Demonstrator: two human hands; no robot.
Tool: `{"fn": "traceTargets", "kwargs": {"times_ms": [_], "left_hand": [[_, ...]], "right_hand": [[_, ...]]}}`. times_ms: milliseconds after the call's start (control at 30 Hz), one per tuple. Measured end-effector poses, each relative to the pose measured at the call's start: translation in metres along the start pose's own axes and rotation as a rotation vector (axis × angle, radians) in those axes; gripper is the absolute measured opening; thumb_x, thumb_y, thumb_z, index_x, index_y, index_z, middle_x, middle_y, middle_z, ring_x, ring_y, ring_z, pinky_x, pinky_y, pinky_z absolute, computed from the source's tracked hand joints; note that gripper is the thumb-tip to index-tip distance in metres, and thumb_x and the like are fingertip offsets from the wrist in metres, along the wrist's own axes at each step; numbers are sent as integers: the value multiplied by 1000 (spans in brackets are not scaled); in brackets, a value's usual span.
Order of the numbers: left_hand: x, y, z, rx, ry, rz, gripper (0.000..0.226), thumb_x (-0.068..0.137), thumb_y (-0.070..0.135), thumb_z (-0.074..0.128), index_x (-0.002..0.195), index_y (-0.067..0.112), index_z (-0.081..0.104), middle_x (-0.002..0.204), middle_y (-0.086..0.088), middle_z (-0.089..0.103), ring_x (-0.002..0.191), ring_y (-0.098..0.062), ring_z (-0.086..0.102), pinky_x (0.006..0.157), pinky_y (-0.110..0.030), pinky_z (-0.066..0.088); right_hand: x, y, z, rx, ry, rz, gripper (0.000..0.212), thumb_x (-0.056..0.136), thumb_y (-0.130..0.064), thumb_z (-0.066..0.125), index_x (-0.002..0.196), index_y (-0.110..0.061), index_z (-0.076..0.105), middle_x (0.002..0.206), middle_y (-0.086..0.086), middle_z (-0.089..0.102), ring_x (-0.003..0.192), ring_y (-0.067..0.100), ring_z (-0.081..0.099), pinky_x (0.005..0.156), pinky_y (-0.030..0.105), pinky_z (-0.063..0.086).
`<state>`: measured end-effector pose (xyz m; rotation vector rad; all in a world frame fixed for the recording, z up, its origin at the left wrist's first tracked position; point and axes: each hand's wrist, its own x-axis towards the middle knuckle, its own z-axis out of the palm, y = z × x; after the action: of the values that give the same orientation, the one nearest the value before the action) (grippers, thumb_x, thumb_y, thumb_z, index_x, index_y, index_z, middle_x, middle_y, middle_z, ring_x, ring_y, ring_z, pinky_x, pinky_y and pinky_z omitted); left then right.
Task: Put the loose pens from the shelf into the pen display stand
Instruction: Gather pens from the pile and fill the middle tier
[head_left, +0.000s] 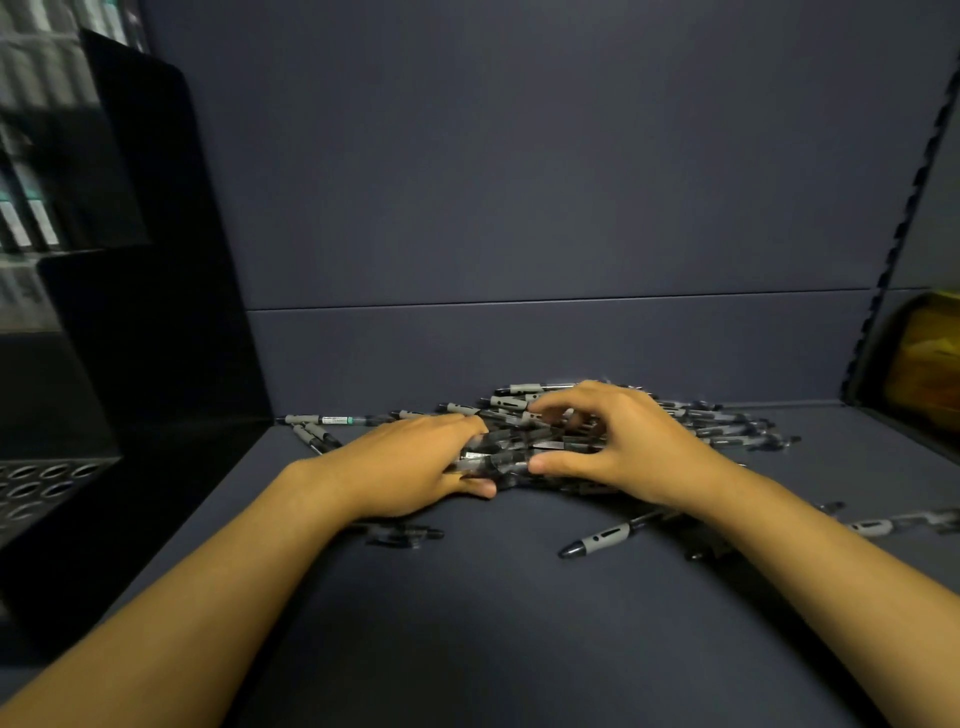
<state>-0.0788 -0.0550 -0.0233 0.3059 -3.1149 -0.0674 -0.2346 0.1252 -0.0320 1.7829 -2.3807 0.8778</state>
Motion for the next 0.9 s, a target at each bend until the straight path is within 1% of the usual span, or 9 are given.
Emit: {"fn": "traceTargets", "kwargs": {"times_ms": [133, 233, 400, 467, 567, 667, 767, 833, 900], "left_hand": [[-1, -2, 1, -25, 28, -12, 55, 92, 61, 47, 132, 23, 46, 134, 4, 54, 119, -17, 54, 102, -40, 45], [-2, 0, 1, 18, 38, 2, 44, 94, 60, 45, 123, 28, 50, 123, 7, 59, 109, -14, 57, 97, -39, 48], [-2, 2, -2, 89, 27, 1, 47, 93, 63, 43, 122, 28, 52, 126, 8, 58, 114, -15, 56, 104, -40, 44], [-1, 1, 0, 114, 43, 29, 39, 95, 59, 44, 120, 30, 51, 122, 10, 58, 112, -15, 57, 101, -40, 46], [-1, -5, 4, 154, 112, 34, 38, 98, 49, 48, 130, 30, 45, 128, 9, 58, 114, -18, 57, 96, -38, 47], [-2, -12, 6, 139, 172, 18, 36, 99, 46, 49, 131, 32, 40, 113, 6, 64, 102, -19, 61, 87, -39, 51], [-7, -24, 0, 24, 272, -3, 19, 99, 38, 50, 115, 36, 41, 98, 6, 63, 88, -18, 61, 79, -41, 52], [-13, -28, -12, -203, 380, -9, 11, 99, 34, 52, 102, 37, 42, 91, 8, 63, 83, -15, 61, 77, -40, 52], [-20, -18, -24, -519, 546, 16, 7, 98, 34, 54, 95, 36, 49, 81, 12, 65, 76, -7, 63, 74, -33, 52]], "right_hand": [[-3, -2, -2, 47, 4, 8, 61, 71, -73, 57, 123, -42, 61, 125, -17, 61, 114, 1, 54, 97, 21, 44], [-4, -2, -3, 80, 34, 25, 59, 73, -71, 55, 122, -39, 64, 121, -17, 63, 110, 1, 57, 96, 19, 46], [-3, -1, -2, 87, 74, 39, 41, 82, -61, 60, 116, -38, 67, 114, -16, 66, 103, 1, 59, 94, 24, 49], [-3, 0, -2, 81, 102, 41, 34, 84, -57, 62, 112, -38, 69, 109, -16, 66, 102, 2, 59, 93, 27, 50], [-3, -2, -5, 87, 144, 54, 30, 86, -55, 62, 109, -38, 69, 107, -16, 65, 101, 3, 59, 91, 27, 49], [-4, 0, -10, 94, 182, 74, 28, 89, -51, 62, 111, -36, 70, 106, -17, 65, 101, 1, 59, 90, 21, 47], [-4, 1, -17, 108, 241, 91, 24, 92, -45, 61, 111, -33, 70, 103, -18, 66, 98, -3, 60, 86, 17, 47], [-5, 1, -25, 184, 324, 106, 19, 95, -39, 59, 109, -33, 70, 102, -19, 68, 97, -3, 63, 90, 25, 51], [-8, -5, -33, 340, 399, 113, 17, 93, -40, 60, 107, -35, 69, 102, -17, 72, 97, 3, 67, 94, 34, 53]]}}
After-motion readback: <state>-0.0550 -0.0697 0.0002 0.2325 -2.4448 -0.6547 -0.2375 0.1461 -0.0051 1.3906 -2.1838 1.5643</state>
